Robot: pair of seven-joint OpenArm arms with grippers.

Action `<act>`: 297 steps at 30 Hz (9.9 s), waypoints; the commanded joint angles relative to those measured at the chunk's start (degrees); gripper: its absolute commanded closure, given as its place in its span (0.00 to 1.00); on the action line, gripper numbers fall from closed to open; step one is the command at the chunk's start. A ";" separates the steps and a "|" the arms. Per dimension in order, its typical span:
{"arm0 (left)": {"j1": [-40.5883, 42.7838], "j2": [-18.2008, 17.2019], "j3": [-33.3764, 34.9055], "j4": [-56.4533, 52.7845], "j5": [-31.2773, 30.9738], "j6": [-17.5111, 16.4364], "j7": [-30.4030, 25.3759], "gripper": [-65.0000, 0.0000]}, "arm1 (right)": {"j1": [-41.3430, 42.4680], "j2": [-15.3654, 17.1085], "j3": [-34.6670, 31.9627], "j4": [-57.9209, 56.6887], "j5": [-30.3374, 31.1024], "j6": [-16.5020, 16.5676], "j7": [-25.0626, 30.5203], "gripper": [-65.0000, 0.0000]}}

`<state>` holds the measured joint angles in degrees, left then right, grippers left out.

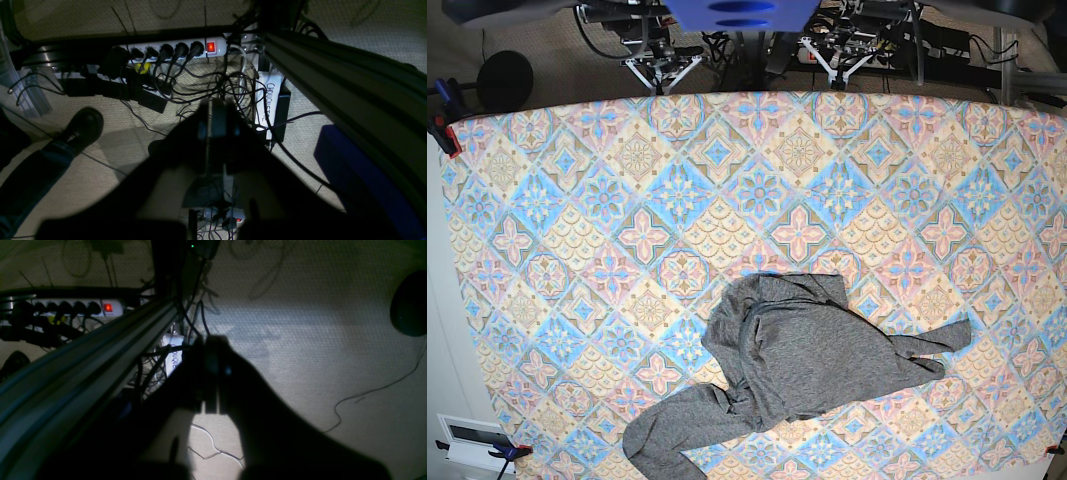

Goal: Layout the t-shirt on the table in an organized manner, then fold the t-shirt properly

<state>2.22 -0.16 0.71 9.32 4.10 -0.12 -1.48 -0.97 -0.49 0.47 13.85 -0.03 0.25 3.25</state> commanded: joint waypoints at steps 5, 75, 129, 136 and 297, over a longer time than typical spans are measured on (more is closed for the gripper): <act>-0.15 0.03 -0.05 0.30 0.08 0.16 -0.41 1.00 | 0.23 0.01 -0.16 0.35 0.08 0.06 0.75 1.00; 1.43 0.21 0.04 0.22 0.08 0.16 -0.50 1.00 | -1.88 -0.52 -0.16 0.44 -0.01 0.06 0.75 1.00; 53.12 -8.06 2.85 95.34 -0.54 0.43 8.46 1.00 | -54.28 7.74 -0.16 95.38 -0.27 -0.21 -20.96 1.00; 50.75 -7.79 2.76 97.36 -0.71 0.43 9.34 1.00 | -48.83 7.48 -0.60 100.22 -0.27 -0.21 -31.07 1.00; -1.65 -7.00 5.31 96.13 -0.36 0.16 41.87 1.00 | -3.38 4.49 2.21 90.81 -0.10 -0.03 -36.17 1.00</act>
<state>1.58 -7.29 6.11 104.55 3.46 -0.03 42.04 -5.19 3.79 2.72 103.55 -0.05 0.23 -34.50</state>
